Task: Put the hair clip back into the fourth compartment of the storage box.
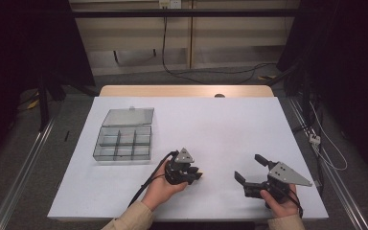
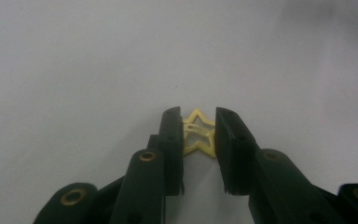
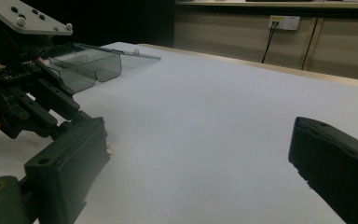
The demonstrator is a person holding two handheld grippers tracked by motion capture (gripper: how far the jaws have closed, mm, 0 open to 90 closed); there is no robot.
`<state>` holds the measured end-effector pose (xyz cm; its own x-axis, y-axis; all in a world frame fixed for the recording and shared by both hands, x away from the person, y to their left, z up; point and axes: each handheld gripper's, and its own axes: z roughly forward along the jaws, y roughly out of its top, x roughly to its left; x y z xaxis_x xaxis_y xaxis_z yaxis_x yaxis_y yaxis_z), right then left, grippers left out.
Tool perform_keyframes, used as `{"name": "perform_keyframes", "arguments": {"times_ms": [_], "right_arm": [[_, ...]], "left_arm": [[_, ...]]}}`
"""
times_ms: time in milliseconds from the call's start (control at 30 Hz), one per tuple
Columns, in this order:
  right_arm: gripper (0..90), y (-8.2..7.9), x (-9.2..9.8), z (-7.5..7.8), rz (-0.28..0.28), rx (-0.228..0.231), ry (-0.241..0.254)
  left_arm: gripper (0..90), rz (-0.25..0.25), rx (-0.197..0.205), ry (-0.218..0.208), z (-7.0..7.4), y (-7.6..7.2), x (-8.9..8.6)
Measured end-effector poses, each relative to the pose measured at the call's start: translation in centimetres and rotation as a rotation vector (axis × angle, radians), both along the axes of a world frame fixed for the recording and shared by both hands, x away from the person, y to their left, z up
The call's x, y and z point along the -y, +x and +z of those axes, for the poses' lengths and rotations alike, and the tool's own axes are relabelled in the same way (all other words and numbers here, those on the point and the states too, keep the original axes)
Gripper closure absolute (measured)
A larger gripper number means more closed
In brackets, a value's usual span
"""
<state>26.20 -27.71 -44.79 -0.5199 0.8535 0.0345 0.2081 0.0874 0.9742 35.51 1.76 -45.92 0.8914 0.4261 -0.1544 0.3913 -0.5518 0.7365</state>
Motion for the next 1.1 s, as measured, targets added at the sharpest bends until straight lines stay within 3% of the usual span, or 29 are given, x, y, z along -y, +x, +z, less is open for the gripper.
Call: {"name": "perform_keyframes", "arguments": {"times_ms": [467, 533, 700, 1100], "right_arm": [[4.3, 0.0, -0.1, 0.0, 0.004, 0.001, 0.000], [4.3, 0.0, -0.1, 0.0, 0.004, 0.001, 0.000], [4.3, 0.0, 0.0, 0.0, 0.004, 0.002, 0.000], [4.3, 0.1, -0.1, 0.0, 0.007, 0.001, -0.002]], "left_arm": [[73.3, 0.031, -0.013, -0.012, 1.1, 0.2, -1.1], [73.2, 0.019, -0.026, -0.031, 1.3, 0.3, -1.4], [73.2, 0.022, -0.037, -0.030, 1.7, 0.4, -1.9], [73.2, 0.068, -0.051, -0.045, 3.2, 1.0, -3.8]]}}
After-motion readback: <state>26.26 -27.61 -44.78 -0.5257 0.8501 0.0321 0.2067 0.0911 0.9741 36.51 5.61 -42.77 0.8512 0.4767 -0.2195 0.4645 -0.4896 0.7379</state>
